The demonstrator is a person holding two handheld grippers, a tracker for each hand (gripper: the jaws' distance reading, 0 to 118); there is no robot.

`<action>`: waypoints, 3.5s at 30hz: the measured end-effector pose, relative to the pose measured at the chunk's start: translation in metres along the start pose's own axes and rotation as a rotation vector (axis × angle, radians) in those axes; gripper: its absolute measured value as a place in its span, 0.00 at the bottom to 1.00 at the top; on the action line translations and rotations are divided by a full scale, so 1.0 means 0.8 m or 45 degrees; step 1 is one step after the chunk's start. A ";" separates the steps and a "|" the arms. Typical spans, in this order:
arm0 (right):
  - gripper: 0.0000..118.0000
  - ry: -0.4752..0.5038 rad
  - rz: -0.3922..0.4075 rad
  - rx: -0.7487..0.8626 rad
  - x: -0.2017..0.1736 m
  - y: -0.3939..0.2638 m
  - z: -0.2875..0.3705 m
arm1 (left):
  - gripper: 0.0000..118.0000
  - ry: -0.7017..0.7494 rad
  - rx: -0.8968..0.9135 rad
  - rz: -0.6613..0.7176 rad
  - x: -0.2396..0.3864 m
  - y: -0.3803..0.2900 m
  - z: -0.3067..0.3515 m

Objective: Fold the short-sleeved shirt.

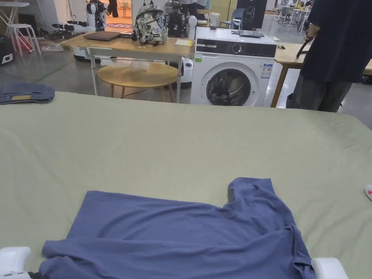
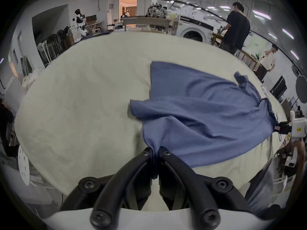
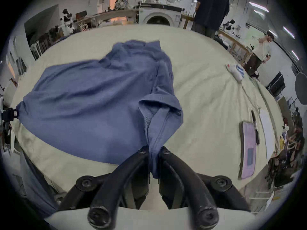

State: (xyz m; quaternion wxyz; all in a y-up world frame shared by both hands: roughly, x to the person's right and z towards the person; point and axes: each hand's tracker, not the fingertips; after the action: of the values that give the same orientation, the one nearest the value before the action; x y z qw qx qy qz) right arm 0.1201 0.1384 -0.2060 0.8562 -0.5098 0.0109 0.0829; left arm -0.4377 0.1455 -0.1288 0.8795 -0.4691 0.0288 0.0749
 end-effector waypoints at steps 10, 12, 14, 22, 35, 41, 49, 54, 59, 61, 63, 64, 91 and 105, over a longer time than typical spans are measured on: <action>0.27 -0.049 0.011 -0.001 -0.011 -0.003 -0.008 | 0.00 0.078 -0.042 -0.061 0.003 0.000 -0.026; 0.56 -0.080 -0.022 0.030 -0.007 0.004 0.005 | 0.02 0.045 -0.016 -0.008 0.001 0.007 -0.017; 0.60 -0.070 -0.053 0.106 -0.004 0.013 0.023 | 0.19 0.053 0.040 0.022 0.002 0.017 -0.007; 0.59 0.025 -0.146 0.453 -0.038 0.056 0.063 | 0.35 0.041 0.318 -0.014 0.040 0.071 0.016; 0.00 0.150 -0.205 0.847 -0.129 0.104 0.095 | 0.00 0.119 0.706 -0.079 0.101 0.115 0.032; 0.00 0.177 -0.193 0.846 -0.139 0.120 0.082 | 0.00 0.073 0.541 -0.037 0.081 0.178 -0.006; 0.00 0.171 -0.192 0.764 -0.127 0.128 0.056 | 0.00 -0.019 0.153 -0.061 0.036 0.272 -0.105; 0.00 0.145 -0.189 0.701 -0.111 0.135 0.033 | 0.11 -0.059 -0.039 0.032 0.013 0.313 -0.147; 0.00 0.118 -0.193 0.647 -0.098 0.138 0.018 | 0.59 -0.103 -0.234 0.067 0.012 0.326 -0.179; 0.00 0.116 -0.200 0.630 -0.095 0.137 0.013 | 0.59 -0.056 -0.289 0.046 0.016 0.324 -0.192; 0.00 0.103 -0.196 0.613 -0.093 0.137 0.009 | 0.59 -0.003 -0.359 0.017 0.023 0.316 -0.203; 0.00 0.103 -0.196 0.606 -0.092 0.135 0.002 | 0.59 0.010 -0.370 -0.009 0.027 0.310 -0.206; 0.32 0.077 -0.204 0.289 0.014 0.226 -0.063 | 0.00 -0.051 0.027 -0.038 0.026 0.293 -0.135; 0.58 0.074 -0.081 -0.085 0.023 0.317 -0.178 | 0.00 -0.034 0.043 0.007 0.026 0.256 -0.120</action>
State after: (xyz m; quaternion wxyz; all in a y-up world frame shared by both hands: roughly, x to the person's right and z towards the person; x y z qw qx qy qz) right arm 0.1092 0.1345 -0.4971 0.8403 -0.5403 0.0168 0.0412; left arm -0.4475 0.1806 -0.3534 0.8874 -0.4531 0.0197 0.0829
